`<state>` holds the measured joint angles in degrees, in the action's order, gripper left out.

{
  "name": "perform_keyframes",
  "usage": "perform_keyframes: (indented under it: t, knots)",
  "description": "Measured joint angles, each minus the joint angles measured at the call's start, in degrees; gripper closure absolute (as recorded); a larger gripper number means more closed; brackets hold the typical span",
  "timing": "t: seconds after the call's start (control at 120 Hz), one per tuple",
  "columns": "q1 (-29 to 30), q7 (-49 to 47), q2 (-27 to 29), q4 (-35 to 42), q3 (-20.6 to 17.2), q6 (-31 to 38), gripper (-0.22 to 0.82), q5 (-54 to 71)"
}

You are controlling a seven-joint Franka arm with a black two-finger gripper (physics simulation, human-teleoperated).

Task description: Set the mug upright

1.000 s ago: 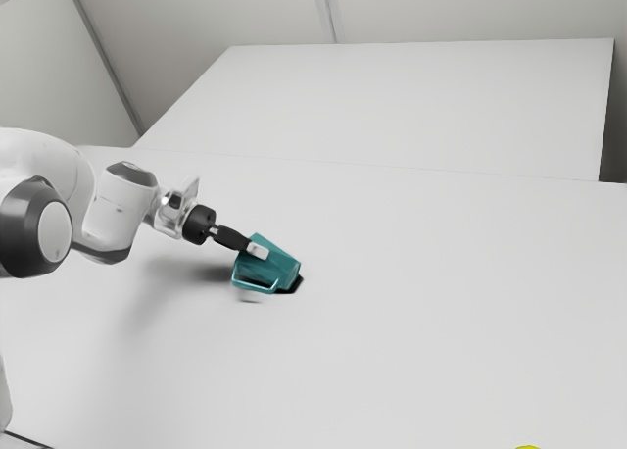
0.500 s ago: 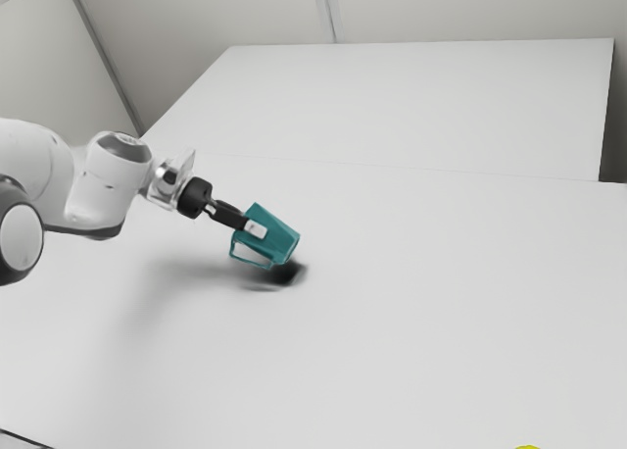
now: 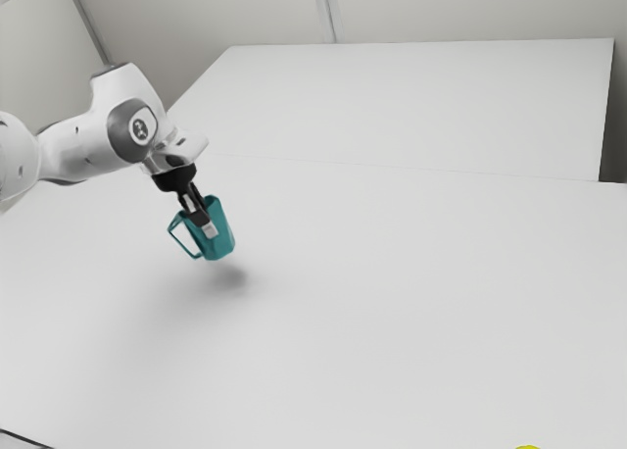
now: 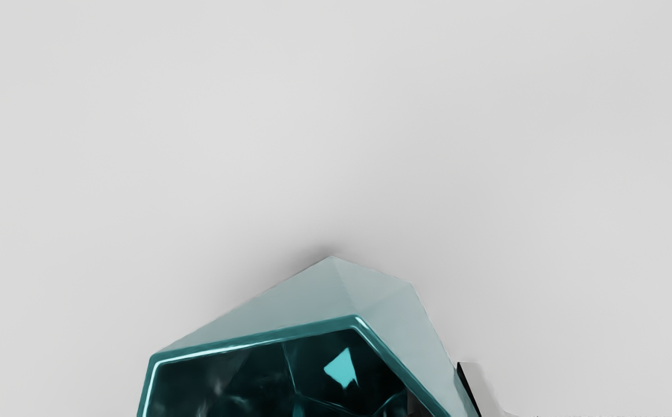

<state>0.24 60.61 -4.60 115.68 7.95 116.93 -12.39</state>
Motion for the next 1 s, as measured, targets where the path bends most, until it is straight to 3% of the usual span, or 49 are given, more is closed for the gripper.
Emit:
perform_keyframes:
  t: [0.2,0.408,1.0]
  knots:
    - [-1.55,-11.31,-1.07,-0.27,-4.29,6.05,0.78,11.19]
    - [-3.18,-22.40,-1.22,1.82,-8.07,8.28,0.78,15.19]
    - [-2.79,-41.82,-5.49,1.88,-8.48,11.11,0.78,18.45]
